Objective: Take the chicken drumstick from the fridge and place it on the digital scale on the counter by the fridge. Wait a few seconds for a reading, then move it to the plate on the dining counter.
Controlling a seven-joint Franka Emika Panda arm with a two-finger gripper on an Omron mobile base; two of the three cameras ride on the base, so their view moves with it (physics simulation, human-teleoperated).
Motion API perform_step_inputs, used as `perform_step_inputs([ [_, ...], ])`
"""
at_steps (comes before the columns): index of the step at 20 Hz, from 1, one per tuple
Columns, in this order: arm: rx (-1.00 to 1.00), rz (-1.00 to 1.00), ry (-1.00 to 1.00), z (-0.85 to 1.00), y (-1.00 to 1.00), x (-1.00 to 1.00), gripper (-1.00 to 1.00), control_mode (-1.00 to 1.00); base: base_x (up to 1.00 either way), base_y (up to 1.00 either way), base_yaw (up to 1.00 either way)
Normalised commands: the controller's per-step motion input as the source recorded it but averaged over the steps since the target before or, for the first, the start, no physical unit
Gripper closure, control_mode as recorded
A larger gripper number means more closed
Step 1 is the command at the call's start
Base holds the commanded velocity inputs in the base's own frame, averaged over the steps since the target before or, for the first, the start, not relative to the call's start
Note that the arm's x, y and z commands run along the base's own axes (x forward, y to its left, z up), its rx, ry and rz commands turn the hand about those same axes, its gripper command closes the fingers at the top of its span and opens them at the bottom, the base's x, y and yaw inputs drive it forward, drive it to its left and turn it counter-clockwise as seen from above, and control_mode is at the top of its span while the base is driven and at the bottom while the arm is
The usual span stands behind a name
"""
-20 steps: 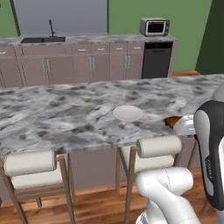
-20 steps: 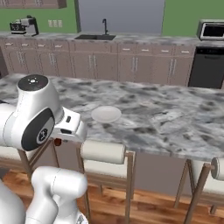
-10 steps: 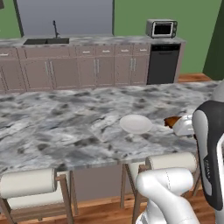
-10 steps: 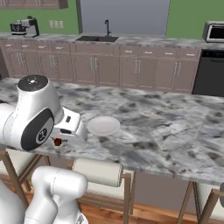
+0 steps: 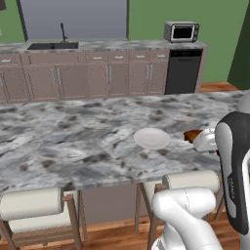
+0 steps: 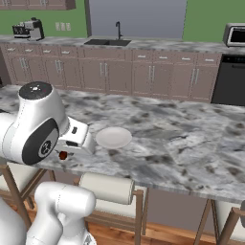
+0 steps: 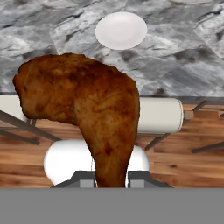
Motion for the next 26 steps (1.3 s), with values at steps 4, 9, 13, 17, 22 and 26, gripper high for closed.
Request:
perform_step_inputs([
  [4, 0.0, 0.0, 0.0, 0.0, 0.0, 0.0, 1.0, 1.0, 0.0, 0.0, 0.01],
  [9, 0.0, 0.0, 0.0, 0.0, 0.0, 0.0, 1.0, 1.0, 0.0, 0.0, 0.0],
  [13, 0.0, 0.0, 0.0, 0.0, 0.0, 0.03, 1.0, -1.0, 0.0, 0.0, 0.0],
  [17, 0.0, 0.01, 0.05, 0.0, 0.05, 0.7, 1.0, -1.0, 0.0, 0.0, 0.0],
  [22, 0.0, 0.01, 0.15, -0.1, 0.29, 1.0, 1.0, -1.0, 0.0, 0.0, 0.0],
  [26, 0.0, 0.0, 0.18, -0.27, 0.33, 1.0, 1.0, -1.0, 0.0, 0.0, 0.0],
])
